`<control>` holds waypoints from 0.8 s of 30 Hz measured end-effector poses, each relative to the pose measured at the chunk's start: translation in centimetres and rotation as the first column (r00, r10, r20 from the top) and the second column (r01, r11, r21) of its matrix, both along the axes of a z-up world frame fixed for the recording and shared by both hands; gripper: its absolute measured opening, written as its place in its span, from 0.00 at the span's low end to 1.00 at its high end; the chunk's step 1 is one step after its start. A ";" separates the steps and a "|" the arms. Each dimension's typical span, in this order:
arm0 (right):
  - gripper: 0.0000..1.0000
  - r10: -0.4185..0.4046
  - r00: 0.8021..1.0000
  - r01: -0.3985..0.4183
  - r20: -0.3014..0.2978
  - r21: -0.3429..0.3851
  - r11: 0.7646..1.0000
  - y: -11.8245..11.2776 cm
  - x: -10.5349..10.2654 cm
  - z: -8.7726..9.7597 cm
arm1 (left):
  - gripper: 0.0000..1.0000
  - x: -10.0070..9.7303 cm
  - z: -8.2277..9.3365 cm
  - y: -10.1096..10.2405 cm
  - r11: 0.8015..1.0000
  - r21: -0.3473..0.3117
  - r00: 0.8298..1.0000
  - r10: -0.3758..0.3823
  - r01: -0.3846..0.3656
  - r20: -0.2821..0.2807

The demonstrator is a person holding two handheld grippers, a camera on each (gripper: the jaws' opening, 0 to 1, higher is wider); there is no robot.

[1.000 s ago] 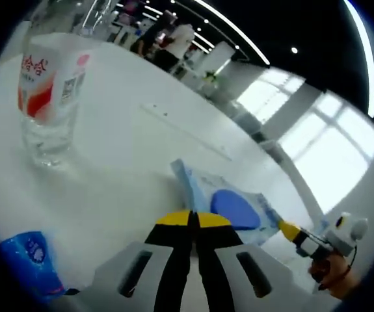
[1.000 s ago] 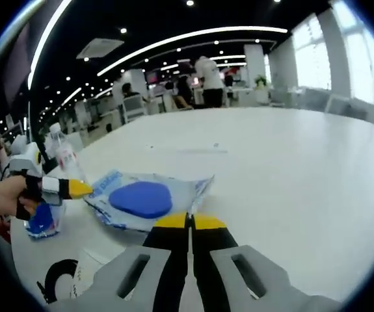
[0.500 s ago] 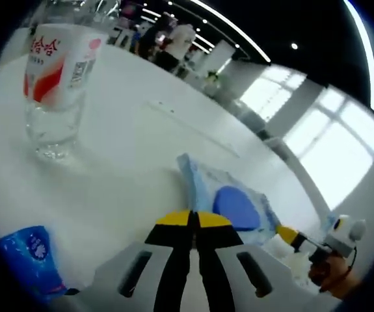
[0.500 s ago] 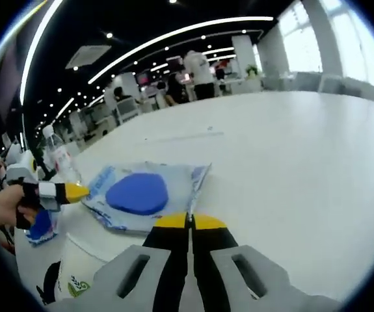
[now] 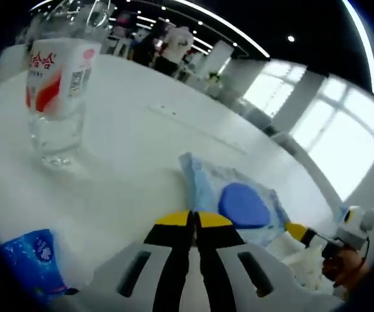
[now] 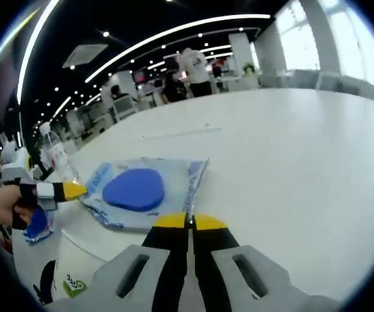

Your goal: Arrange the tabletop items into an orderly group along one side of the table until the central work area is clear of visible clutter.

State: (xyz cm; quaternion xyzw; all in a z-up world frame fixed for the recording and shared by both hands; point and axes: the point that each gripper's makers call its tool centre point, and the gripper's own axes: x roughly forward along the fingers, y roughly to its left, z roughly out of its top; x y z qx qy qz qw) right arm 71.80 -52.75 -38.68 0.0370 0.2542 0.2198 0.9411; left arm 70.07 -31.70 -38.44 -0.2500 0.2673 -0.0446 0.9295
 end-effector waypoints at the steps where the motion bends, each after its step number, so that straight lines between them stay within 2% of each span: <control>1: 0.02 0.003 1.000 -0.003 -0.001 0.001 1.000 0.1 0.0 0.0 | 0.00 0.0 0.0 0.1 1.000 0.006 1.000 0.001 -0.001 0.002; 6: 0.04 -0.004 1.000 0.004 0.006 0.006 1.000 0.0 0.2 0.1 | 0.03 0.1 0.1 0.2 1.000 -0.005 1.000 0.018 -0.018 0.003; 8: 0.06 -0.024 1.000 0.024 0.010 0.024 0.999 -0.2 0.3 0.3 | 0.07 0.1 0.2 0.4 1.000 -0.007 1.000 0.026 -0.026 0.014; 11: 0.20 -0.087 0.996 0.084 0.018 0.135 0.987 -0.3 0.6 1.4 | 0.16 0.2 1.0 0.9 0.999 -0.002 0.998 0.038 -0.038 0.042; 13: 0.33 -0.125 0.992 0.122 0.005 0.199 0.972 -0.5 0.7 1.8 | 0.20 0.2 1.4 1.2 0.999 0.020 0.998 0.031 -0.032 0.051; 16: 0.43 -0.152 0.988 0.151 -0.018 0.288 0.946 -0.5 0.5 2.8 | 0.23 0.1 2.5 1.5 0.999 0.033 0.996 0.017 -0.020 0.085; 18: 0.51 -0.153 0.988 0.152 -0.018 0.280 0.948 -0.6 0.2 3.1 | 0.27 0.1 3.1 1.6 0.999 0.039 0.995 0.004 -0.008 0.103; 24: 0.73 -0.094 0.995 0.097 -0.027 0.301 0.949 1.6 -1.6 4.5 | 0.40 -0.4 5.5 1.7 0.996 0.074 0.985 -0.052 0.040 0.165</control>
